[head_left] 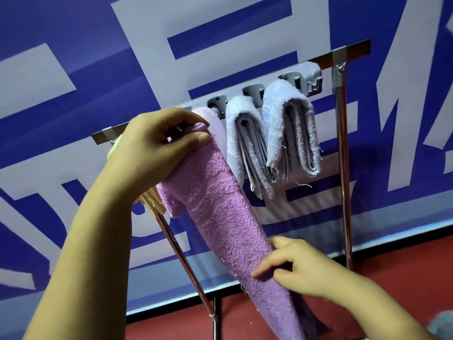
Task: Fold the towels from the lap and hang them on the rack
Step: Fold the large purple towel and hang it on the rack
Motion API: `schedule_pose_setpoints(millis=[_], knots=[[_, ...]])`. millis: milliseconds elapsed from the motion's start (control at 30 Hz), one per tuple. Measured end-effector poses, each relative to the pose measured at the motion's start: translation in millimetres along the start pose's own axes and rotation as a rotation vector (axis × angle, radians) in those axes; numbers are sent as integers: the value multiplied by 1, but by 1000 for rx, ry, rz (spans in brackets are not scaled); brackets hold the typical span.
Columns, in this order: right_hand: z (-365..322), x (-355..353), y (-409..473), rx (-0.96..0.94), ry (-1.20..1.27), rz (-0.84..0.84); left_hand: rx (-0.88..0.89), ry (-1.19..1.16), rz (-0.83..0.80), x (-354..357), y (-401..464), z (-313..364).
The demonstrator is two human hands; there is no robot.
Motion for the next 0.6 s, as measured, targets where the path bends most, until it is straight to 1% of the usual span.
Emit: schedule_pose_setpoints(millis=[100,167,233,300,400,467,500,533,600], knots=[[-2,3,-4,35,62,-101,64,37,37,17,-2,-4],[-9,-1,-7,42,208,-106,109,60,56,31,-7,-8],[-14,-9,-11,41,368,-69,133,90,16,46,-13,-14],[-17,-19,-14,53,531,-12,109,129,-82,66,-22,-26],[-21,-30,-16,56,861,55,30,137,-228,99,-41,-45],[-23,-38,-17,18,963,119,-45,79,-258,115,-56,-56],[-22,-39,-16,16,998,144,-94,26,-243,119,-64,-62],[-24,-42,-16,29,1037,165,-170,-57,-188,120,-74,-67],[-24,-44,-15,63,1102,204,-397,-346,-48,119,-95,-70]])
Point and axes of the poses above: each hand's wrist, its own y-axis towards the middle knuckle, its own x-axis out of the palm, z = x × y, the point moved 4 cm from there along y, towards the middle knuckle, and after that the axes turned 15 degrees about -y, right-handed, at the moved point
